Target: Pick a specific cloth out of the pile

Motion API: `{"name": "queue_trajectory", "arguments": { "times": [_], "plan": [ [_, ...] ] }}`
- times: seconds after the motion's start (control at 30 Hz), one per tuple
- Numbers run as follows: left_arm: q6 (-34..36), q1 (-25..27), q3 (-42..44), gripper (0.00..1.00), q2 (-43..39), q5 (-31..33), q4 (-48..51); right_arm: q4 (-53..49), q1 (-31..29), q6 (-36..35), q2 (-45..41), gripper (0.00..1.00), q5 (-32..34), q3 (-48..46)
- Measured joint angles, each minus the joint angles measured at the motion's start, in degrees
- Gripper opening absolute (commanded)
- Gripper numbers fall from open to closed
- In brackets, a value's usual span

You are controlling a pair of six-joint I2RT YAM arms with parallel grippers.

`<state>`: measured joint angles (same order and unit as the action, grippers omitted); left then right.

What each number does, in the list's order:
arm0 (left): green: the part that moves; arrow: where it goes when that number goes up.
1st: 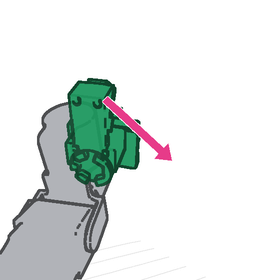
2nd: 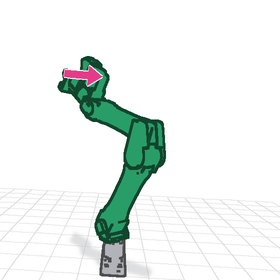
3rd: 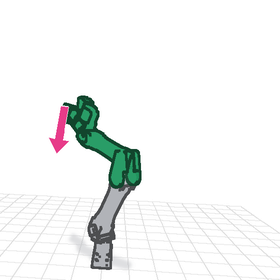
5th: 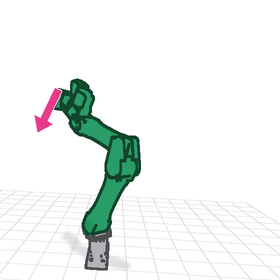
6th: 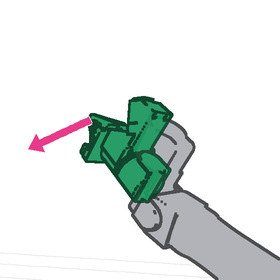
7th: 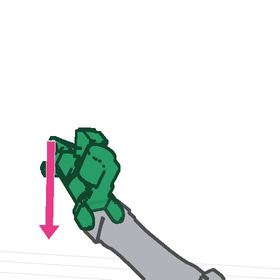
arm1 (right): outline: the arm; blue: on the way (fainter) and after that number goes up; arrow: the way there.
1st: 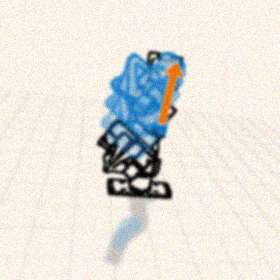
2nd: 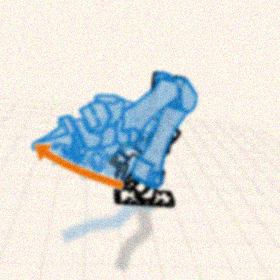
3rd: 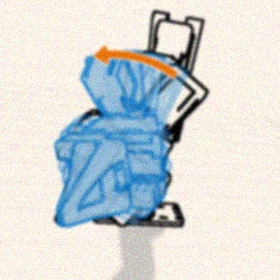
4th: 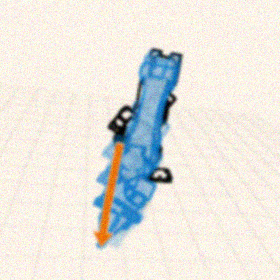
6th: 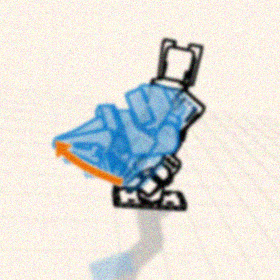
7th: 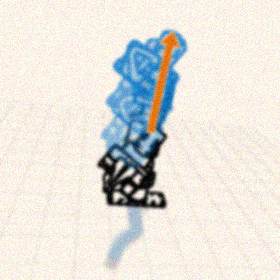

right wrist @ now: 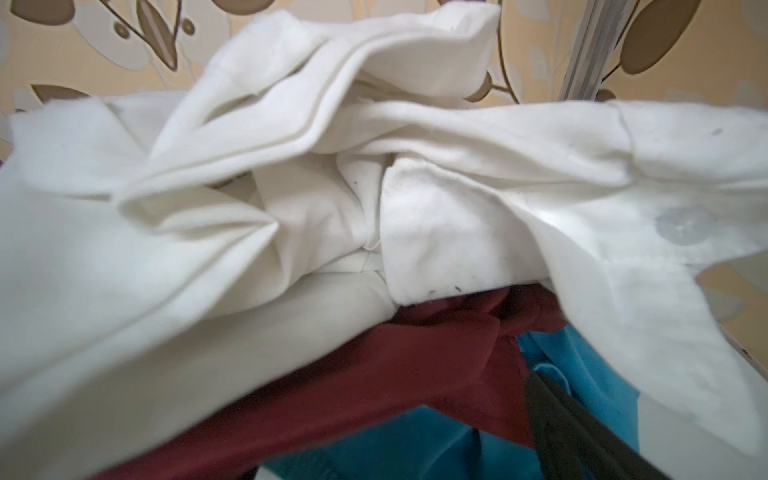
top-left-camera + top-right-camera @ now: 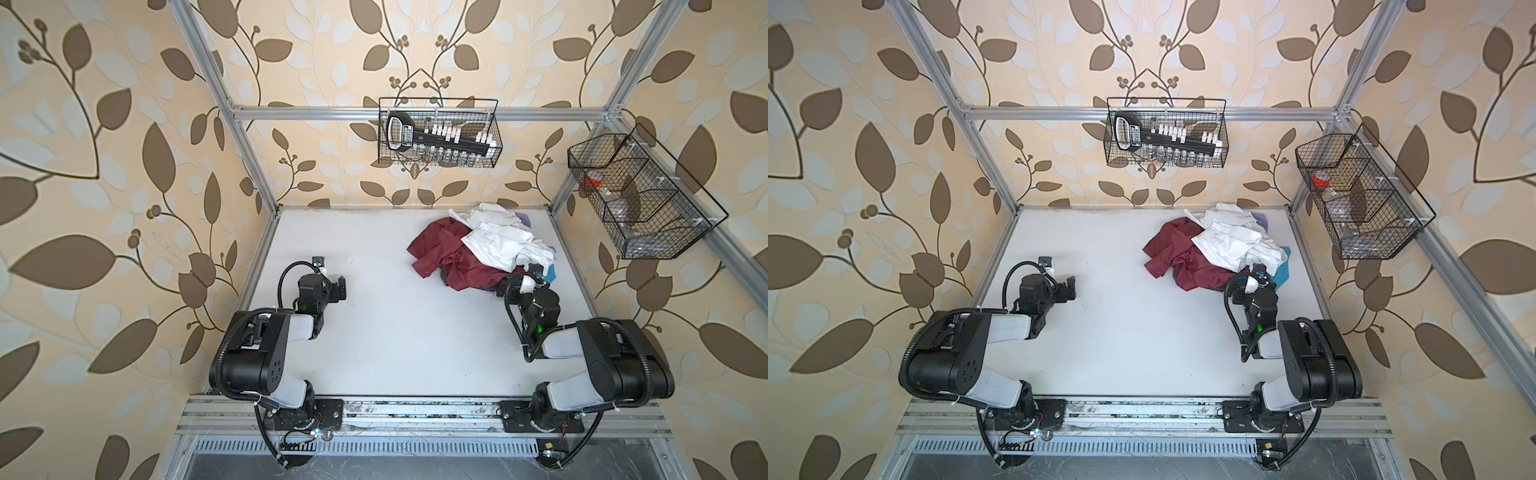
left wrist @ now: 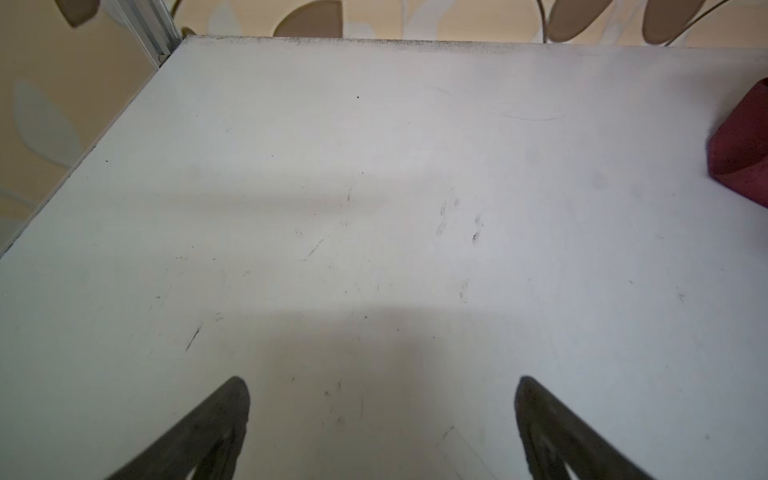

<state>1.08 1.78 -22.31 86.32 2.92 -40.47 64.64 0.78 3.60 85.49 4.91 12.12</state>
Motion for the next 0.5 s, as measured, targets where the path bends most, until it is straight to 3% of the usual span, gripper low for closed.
{"name": "queue_trajectory", "arguments": {
  "times": [0.5],
  "plan": [
    [-0.02,-0.02,0.0,0.99,0.0,-1.05,0.02,-0.15,0.17,-0.04,0.0,1.0,-0.7,0.0]
  ]
}}
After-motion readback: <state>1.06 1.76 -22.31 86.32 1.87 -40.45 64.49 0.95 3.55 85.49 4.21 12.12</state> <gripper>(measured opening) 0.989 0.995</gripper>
